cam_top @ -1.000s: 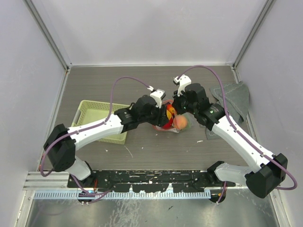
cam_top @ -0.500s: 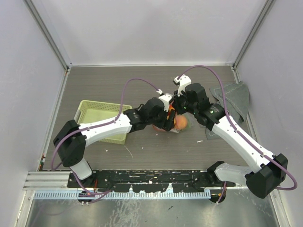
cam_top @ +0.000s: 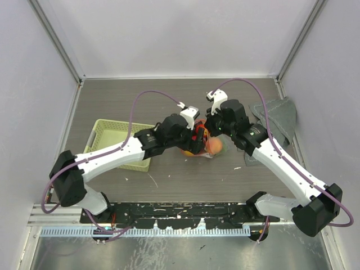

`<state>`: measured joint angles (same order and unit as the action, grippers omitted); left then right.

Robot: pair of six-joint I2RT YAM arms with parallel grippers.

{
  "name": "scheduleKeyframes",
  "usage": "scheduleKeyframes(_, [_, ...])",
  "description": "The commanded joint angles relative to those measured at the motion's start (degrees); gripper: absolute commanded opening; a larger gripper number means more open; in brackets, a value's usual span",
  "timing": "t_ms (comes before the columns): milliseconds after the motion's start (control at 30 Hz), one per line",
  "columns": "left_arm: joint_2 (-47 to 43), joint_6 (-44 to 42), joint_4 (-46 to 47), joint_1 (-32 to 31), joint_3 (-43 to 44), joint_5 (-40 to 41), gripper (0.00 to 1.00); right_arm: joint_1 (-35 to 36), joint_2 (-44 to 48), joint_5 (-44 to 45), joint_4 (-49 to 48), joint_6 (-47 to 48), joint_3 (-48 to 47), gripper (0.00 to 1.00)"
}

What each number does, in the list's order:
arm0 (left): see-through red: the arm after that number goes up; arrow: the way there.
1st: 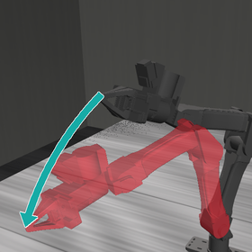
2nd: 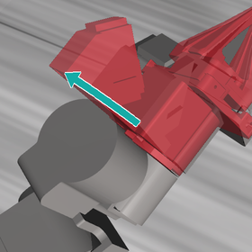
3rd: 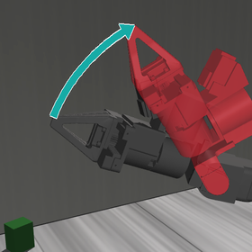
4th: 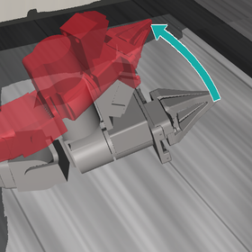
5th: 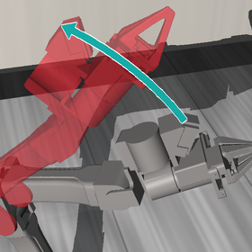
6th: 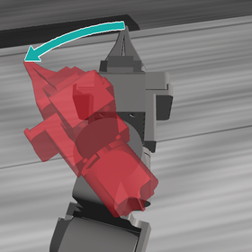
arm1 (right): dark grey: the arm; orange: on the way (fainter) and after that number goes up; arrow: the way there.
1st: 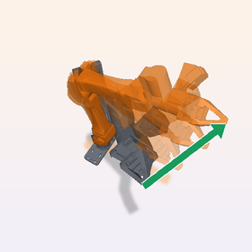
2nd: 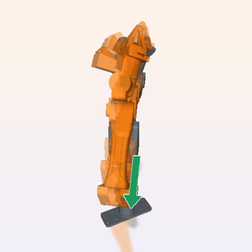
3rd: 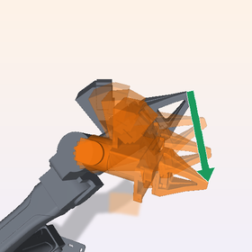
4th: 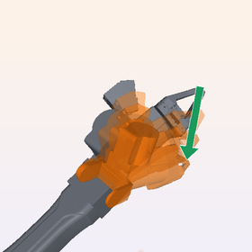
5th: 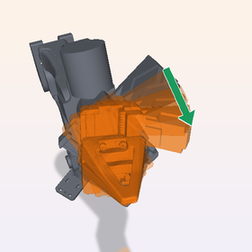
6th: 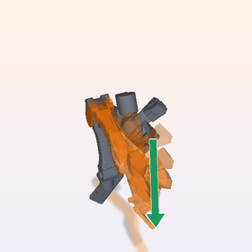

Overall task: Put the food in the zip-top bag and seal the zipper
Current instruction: Place the fake fruit in the zipper food storage bag.

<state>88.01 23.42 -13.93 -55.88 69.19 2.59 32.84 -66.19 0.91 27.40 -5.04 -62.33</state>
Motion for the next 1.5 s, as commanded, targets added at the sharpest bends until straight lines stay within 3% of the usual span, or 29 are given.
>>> scheduleKeyframes(0, [-6.72,1.41,-2.40,-0.23,-0.70,2.96,0.81,0.20,1.78,-0.71,-3.46,-0.09,-0.58,0.00])
scheduleKeyframes(233, [-11.34,6.57,-8.74,-0.15,-3.08,13.06,0.81,0.17,1.66,-0.91,-3.69,-0.18,-0.67,0.00])
scheduleKeyframes(367, [-10.68,8.89,-10.87,0.40,-2.73,17.03,0.75,0.19,1.52,-0.91,-3.67,-0.18,-0.69,0.00])
scheduleKeyframes(600, [-6.02,10.52,-8.47,3.93,-1.22,14.72,0.56,0.21,1.90,-0.69,-3.41,-0.14,-0.54,0.00])
scheduleKeyframes(933, [-0.04,11.21,-4.78,5.47,0.86,10.33,0.40,0.20,1.50,-0.91,-3.59,-0.15,-0.33,0.00])
scheduleKeyframes(1067, [-0.04,11.21,-3.28,5.60,0.76,8.34,0.28,0.21,1.49,-0.91,-3.66,-0.21,-0.12,0.00])
scheduleKeyframes(1233, [-2.08,11.81,-2.64,5.59,0.28,7.14,0.01,0.20,1.80,-0.91,-3.71,-0.58,0.20,0.00])
scheduleKeyframes(1467, [-8.60,12.91,-3.02,5.46,-1.98,7.34,0.00,0.21,2.96,-2.25,-3.42,-1.51,0.37,0.00])
